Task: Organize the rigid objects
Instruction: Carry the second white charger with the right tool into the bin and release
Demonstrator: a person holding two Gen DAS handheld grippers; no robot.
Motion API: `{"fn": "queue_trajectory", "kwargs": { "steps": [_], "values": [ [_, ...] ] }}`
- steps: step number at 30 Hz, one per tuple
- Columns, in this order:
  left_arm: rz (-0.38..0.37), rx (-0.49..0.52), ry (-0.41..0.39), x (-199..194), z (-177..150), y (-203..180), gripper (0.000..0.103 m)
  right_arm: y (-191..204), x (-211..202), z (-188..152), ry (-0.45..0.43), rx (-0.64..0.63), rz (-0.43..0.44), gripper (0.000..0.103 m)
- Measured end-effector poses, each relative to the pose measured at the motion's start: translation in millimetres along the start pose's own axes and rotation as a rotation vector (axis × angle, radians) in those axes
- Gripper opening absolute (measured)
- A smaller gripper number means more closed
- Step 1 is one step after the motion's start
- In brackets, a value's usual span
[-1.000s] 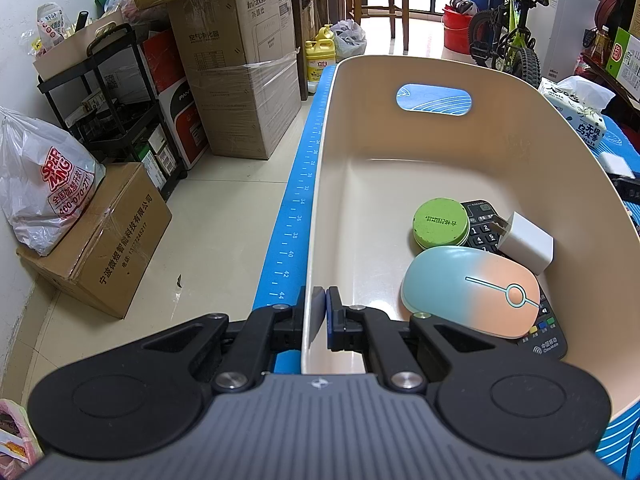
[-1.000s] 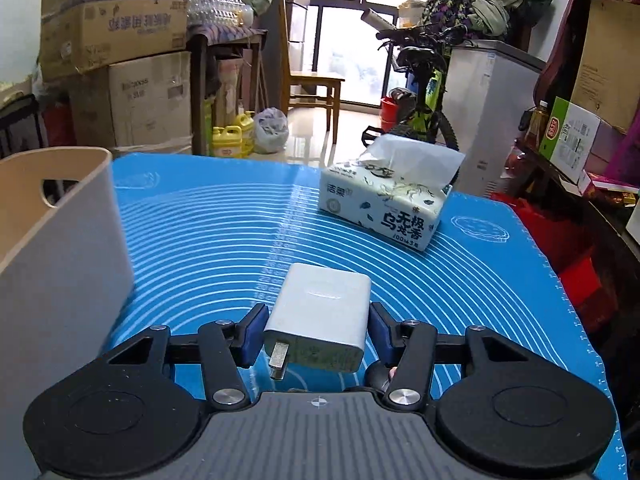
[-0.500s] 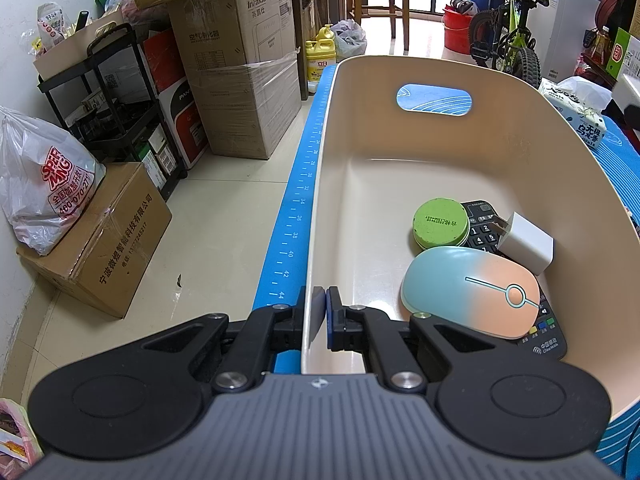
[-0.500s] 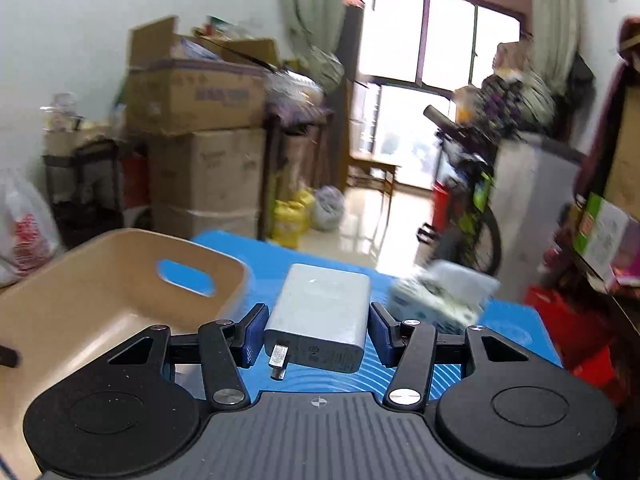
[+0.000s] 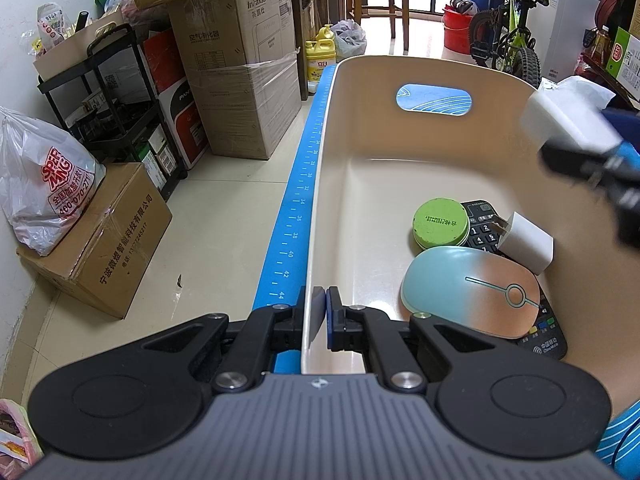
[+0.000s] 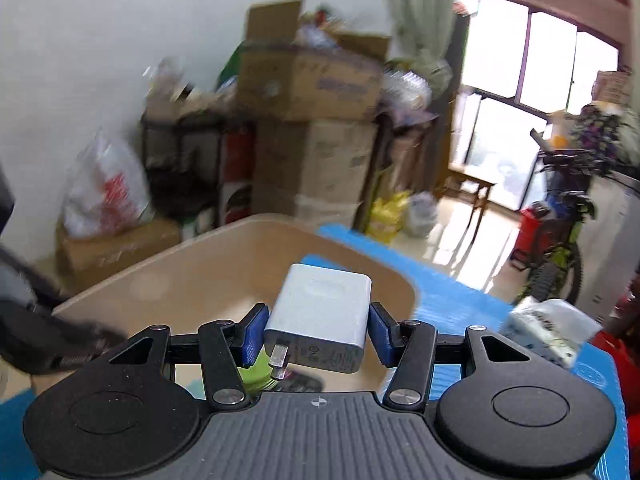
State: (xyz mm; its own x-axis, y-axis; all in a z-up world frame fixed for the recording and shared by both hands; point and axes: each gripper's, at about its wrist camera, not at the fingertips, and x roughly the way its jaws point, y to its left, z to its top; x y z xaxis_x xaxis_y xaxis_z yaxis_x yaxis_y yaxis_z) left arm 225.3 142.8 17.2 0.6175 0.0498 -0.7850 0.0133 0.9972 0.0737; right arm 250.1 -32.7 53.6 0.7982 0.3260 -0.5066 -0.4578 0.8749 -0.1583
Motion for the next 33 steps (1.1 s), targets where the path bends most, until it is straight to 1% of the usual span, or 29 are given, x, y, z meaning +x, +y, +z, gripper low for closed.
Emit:
{"fn": "queue_trajectory", "kwargs": {
  "steps": [6,14,16,20,21,24,26,30,33],
  "values": [
    [0.000,0.000,0.000,0.2,0.1,-1.0,0.008,24.6,21.1,-2.3,0.121,-0.056,0.038,0.058],
    [0.001,0.000,0.001,0.3,0.1,-1.0,0.008,34.7,44.0,-11.9,0.277,-0.092,0.083,0.058],
    [0.001,-0.001,0.001,0.7,0.4,-1.3,0.008,34.5,47.1,-14.0,0.298,-0.093,0.103,0.058],
    [0.002,0.000,0.001,1.0,0.3,-1.3,0.008,40.2,52.7,-18.7,0.353,-0.136,0.110,0.058],
    [0.002,0.000,0.001,1.0,0.2,-1.2,0.008,41.8,52.6,-19.6,0.357,-0.144,0.108,0.058],
    [0.001,-0.001,0.001,0.8,0.4,-1.5,0.008,41.1,47.5,-15.6,0.330,-0.138,0.113,0.064],
    [0.002,0.000,0.001,0.8,0.4,-1.6,0.008,39.2,41.1,-11.9,0.297,-0.127,0.121,0.071],
    [0.004,0.000,0.004,1.3,0.3,-1.6,0.008,30.9,21.4,-6.4,0.224,-0.112,0.115,0.071],
    [0.004,0.000,0.004,2.3,0.1,-1.8,0.008,19.5,6.6,-3.0,0.180,-0.101,0.096,0.072]
  ]
}}
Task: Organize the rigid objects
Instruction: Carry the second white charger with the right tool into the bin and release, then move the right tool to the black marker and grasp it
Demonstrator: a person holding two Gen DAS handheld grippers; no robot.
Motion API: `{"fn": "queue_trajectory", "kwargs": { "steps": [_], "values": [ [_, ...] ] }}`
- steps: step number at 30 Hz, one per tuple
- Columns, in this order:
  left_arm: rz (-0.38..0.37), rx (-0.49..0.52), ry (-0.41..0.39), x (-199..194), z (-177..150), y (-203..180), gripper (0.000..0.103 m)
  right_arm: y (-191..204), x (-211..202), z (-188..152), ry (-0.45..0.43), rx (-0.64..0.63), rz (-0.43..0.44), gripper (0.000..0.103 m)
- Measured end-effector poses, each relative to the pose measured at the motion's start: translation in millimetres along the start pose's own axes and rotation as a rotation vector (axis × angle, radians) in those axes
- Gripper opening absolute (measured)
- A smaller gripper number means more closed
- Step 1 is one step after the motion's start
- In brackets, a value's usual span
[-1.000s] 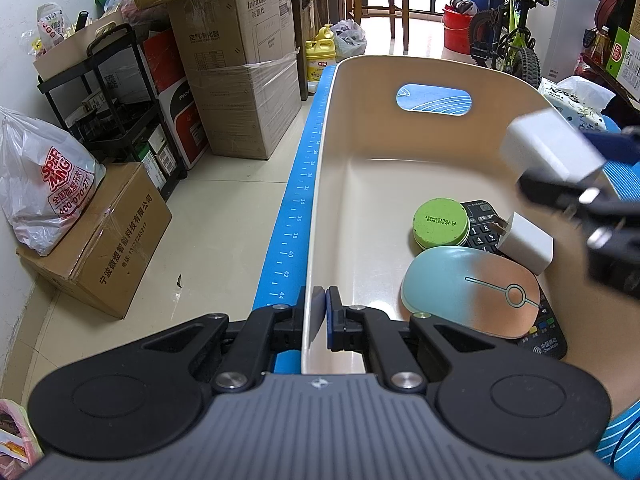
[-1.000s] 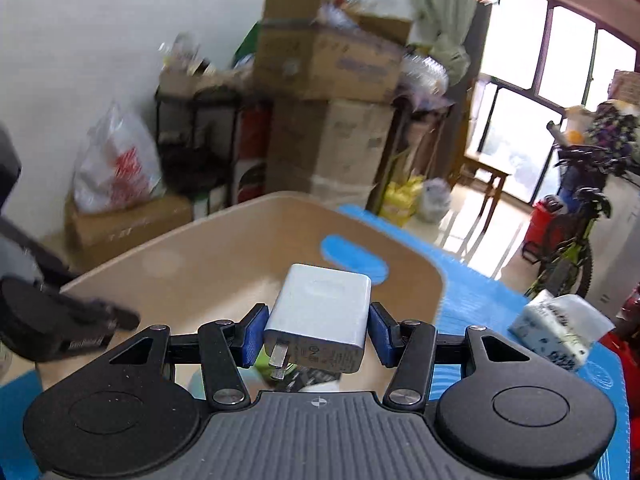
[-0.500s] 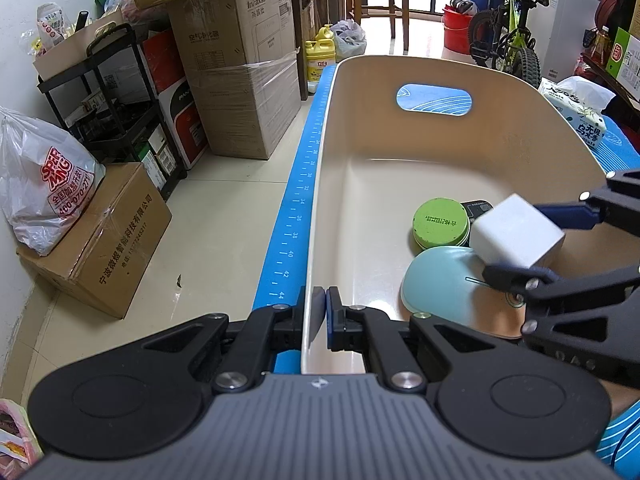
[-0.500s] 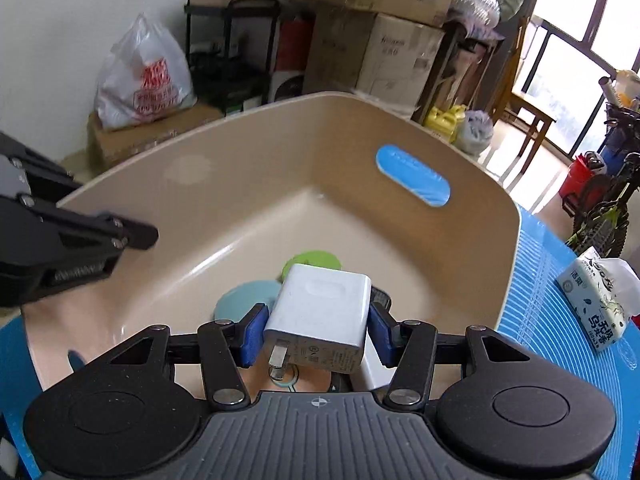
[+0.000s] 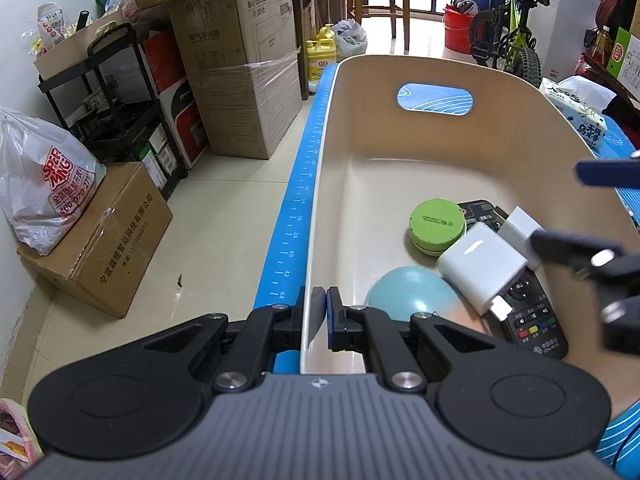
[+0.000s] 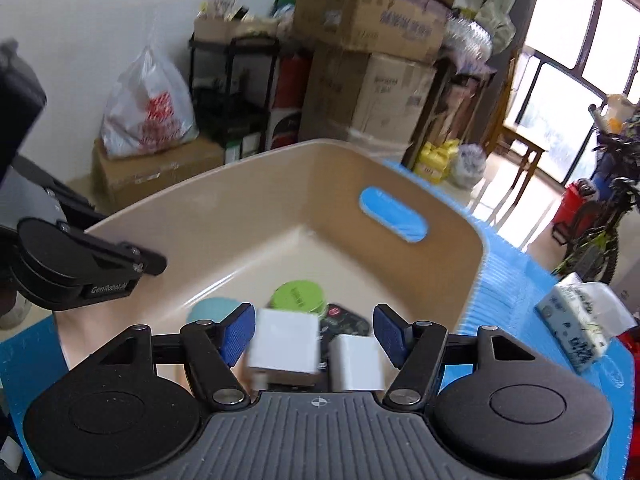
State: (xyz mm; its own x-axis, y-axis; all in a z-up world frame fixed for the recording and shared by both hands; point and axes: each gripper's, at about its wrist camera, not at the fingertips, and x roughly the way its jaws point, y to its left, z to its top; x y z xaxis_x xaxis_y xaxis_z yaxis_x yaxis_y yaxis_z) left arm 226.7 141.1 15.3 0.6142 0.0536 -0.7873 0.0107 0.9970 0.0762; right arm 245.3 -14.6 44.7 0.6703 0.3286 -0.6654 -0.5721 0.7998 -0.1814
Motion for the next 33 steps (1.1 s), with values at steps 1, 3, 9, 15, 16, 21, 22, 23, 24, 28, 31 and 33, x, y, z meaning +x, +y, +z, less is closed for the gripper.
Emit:
{"fn": "queue_trajectory", "kwargs": {
  "steps": [1,3,9,15,16,21,22,23,24,28,31,33],
  "values": [
    [0.000,0.000,-0.001,-0.4,0.2,0.0,0.008,-3.9,-5.6,-1.4,-0.016,0.007,-0.007,0.072],
    [0.000,0.000,0.000,1.0,-0.4,0.1,0.008,-12.6,-15.2,-3.6,-0.038,0.019,-0.020,0.074],
    [0.000,0.000,0.000,0.8,0.0,-0.3,0.008,-48.2,-43.3,-21.4,-0.082,0.070,-0.076,0.080],
    [0.001,0.000,0.000,1.5,-0.4,-0.2,0.008,-89.5,-56.6,-54.5,-0.063,0.156,-0.127,0.081],
    [0.002,0.000,0.000,1.0,-0.2,-0.3,0.008,-95.5,-57.2,-61.0,-0.055,0.168,-0.132,0.081],
    [0.003,0.000,0.000,2.5,0.0,-0.3,0.008,-106.1,-48.7,-93.6,0.010,0.146,-0.144,0.074],
    [0.003,0.000,0.000,1.6,0.1,-0.5,0.008,-105.5,-44.8,-98.7,0.026,0.142,-0.140,0.068],
    [0.003,0.001,0.000,2.2,-0.1,-0.4,0.008,-105.9,-40.8,-103.8,0.042,0.143,-0.131,0.061],
    [0.003,0.001,0.000,1.8,0.1,-0.4,0.008,-107.2,-36.3,-108.4,0.057,0.147,-0.121,0.058],
    [0.002,0.000,0.000,1.6,0.1,-0.7,0.008,-111.8,-17.1,-122.2,0.100,0.164,-0.092,0.048],
    [0.003,0.001,0.000,1.7,0.1,-0.5,0.008,-116.7,-7.0,-127.0,0.119,0.157,-0.089,0.048],
    [0.003,0.000,0.000,1.8,0.0,-0.5,0.008,-121.0,-0.7,-129.2,0.135,0.157,-0.084,0.048]
  ]
}}
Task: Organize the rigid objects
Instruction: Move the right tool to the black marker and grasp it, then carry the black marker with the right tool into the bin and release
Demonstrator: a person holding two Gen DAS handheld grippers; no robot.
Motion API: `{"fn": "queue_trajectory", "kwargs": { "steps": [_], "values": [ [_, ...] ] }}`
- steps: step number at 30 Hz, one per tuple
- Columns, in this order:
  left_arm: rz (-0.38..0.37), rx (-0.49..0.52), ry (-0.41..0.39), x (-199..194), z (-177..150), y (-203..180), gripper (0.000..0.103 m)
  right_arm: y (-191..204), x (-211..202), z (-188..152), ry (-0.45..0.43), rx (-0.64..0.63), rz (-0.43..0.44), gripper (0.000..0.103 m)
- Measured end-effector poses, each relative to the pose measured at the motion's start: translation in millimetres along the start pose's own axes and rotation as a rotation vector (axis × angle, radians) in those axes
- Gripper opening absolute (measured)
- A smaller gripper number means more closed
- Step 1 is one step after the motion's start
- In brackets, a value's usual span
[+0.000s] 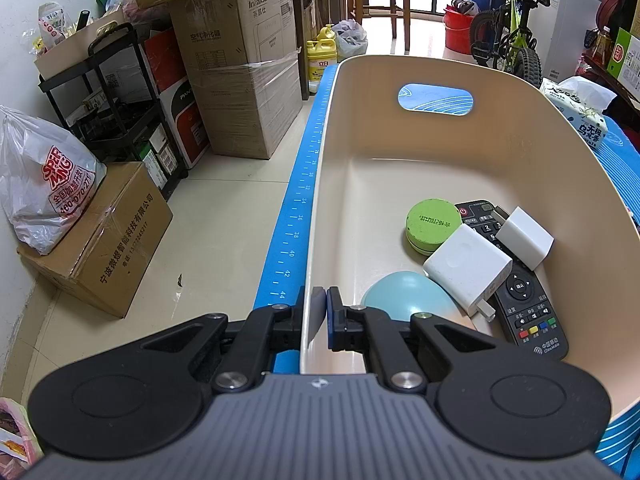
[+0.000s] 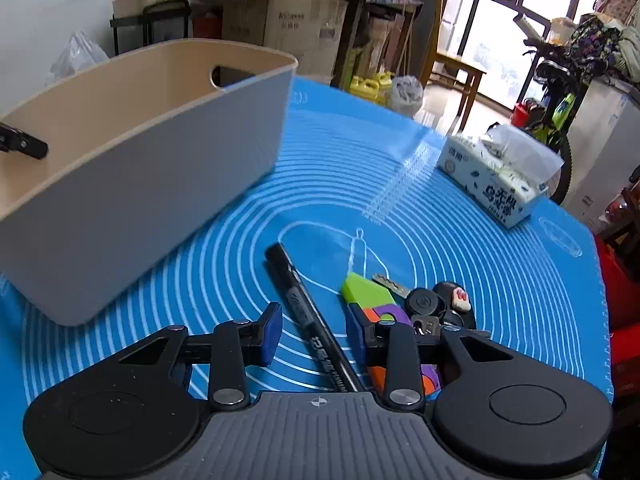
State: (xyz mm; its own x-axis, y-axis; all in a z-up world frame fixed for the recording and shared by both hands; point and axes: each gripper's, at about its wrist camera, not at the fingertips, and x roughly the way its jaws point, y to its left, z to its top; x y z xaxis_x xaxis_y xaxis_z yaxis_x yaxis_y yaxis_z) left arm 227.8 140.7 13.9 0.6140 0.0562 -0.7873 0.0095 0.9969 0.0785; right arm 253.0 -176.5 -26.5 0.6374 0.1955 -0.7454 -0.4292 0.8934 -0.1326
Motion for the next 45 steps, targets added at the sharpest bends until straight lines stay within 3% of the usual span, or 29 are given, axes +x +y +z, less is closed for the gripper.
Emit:
{"fn": "queue_trajectory", "kwargs": {
  "steps": [20,21,23,28,45],
  "values": [
    [0.002,0.001,0.000,0.4,-0.2,-0.2,0.008,-12.7,35.6,9.2,0.088,-0.032,0.102,0.040],
    [0.001,0.000,0.000,-0.1,-0.1,0.0,0.008,-13.4,35.9,9.1,0.088,-0.029,0.107,0.032],
    [0.000,0.000,0.000,-0.2,0.0,-0.2,0.008,-13.2,35.8,9.3,0.090,-0.026,0.115,0.029],
    [0.000,0.000,0.000,-0.2,-0.1,-0.2,0.008,-2.3,31.4,6.7,0.064,-0.061,0.098,0.024],
    [0.000,0.000,0.000,-0.1,-0.1,-0.3,0.008,13.9,-33.3,25.5,-0.115,-0.092,0.026,0.024]
  ]
}}
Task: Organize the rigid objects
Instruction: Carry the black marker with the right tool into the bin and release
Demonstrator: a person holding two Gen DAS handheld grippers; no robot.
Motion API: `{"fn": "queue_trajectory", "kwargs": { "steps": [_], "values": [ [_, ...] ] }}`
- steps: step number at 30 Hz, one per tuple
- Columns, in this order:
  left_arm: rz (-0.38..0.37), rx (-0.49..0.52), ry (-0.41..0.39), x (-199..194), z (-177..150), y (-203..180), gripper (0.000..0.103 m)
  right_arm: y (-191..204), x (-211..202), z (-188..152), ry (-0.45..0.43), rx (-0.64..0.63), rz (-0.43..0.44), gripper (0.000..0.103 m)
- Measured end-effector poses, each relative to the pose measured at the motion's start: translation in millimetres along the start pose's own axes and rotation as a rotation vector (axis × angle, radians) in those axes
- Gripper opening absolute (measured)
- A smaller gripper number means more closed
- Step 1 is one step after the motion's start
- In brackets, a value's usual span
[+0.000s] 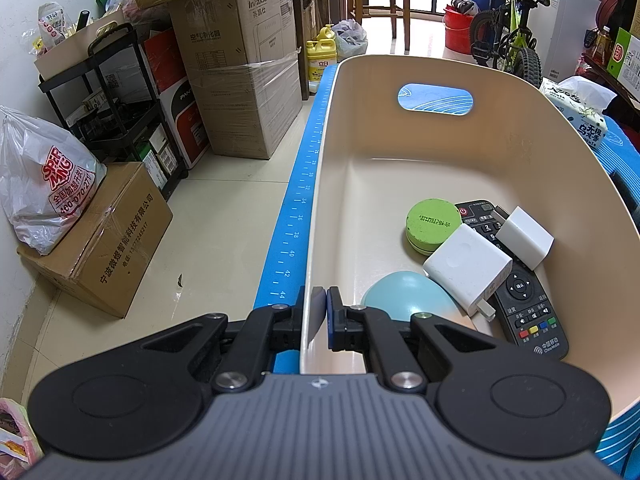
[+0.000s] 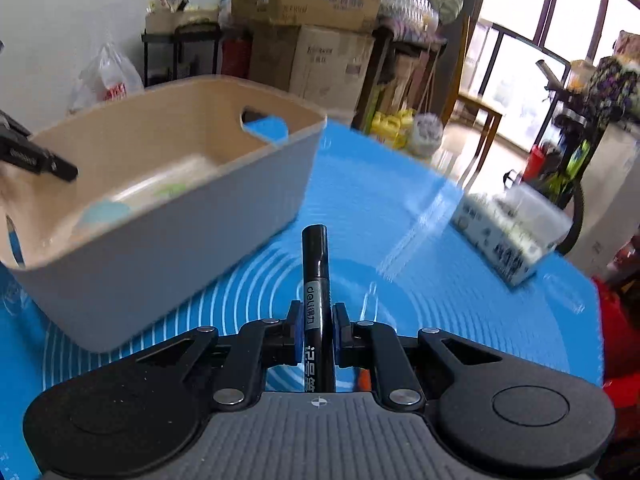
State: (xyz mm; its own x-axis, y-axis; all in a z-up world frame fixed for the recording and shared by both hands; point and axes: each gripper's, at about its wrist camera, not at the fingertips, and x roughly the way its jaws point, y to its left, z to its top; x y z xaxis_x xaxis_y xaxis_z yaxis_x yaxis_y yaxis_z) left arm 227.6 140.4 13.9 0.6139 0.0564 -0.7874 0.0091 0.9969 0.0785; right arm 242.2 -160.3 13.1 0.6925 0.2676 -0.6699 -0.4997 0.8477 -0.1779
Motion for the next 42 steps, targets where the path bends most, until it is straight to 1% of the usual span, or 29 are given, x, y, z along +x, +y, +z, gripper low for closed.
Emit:
{"fn": "queue_trajectory", "kwargs": {
  "steps": [7,11,15,20,23,26,32,37,42],
  "values": [
    [0.001,0.002,0.000,-0.1,-0.1,0.0,0.008,12.1,-31.9,36.1,-0.115,-0.039,-0.023,0.024],
    [0.001,0.002,0.000,-0.1,0.1,-0.3,0.008,24.4,-39.2,59.4,-0.164,-0.057,-0.019,0.024],
    [0.001,0.001,0.000,0.0,0.0,-0.3,0.008,42.0,-37.4,78.6,-0.207,-0.051,0.014,0.024],
    [0.001,0.001,0.001,-0.1,0.1,-0.3,0.008,68.1,-15.9,95.1,-0.210,-0.046,0.056,0.024],
    [0.001,0.002,0.000,-0.2,0.0,-0.3,0.008,81.0,0.8,102.2,-0.183,-0.041,0.071,0.024],
    [0.000,0.001,0.000,-0.2,0.2,-0.4,0.008,91.4,18.2,104.2,-0.137,-0.029,0.075,0.024],
    [0.001,0.001,0.000,0.3,0.0,-0.3,0.008,98.7,54.9,102.7,-0.012,0.013,0.100,0.024],
    [0.001,0.001,0.000,-0.2,0.1,-0.4,0.008,108.1,72.7,99.6,0.076,0.000,0.099,0.024],
    [0.002,0.001,0.001,0.0,0.1,-0.3,0.008,114.5,78.8,95.8,0.135,-0.016,0.102,0.024]
  ]
}}
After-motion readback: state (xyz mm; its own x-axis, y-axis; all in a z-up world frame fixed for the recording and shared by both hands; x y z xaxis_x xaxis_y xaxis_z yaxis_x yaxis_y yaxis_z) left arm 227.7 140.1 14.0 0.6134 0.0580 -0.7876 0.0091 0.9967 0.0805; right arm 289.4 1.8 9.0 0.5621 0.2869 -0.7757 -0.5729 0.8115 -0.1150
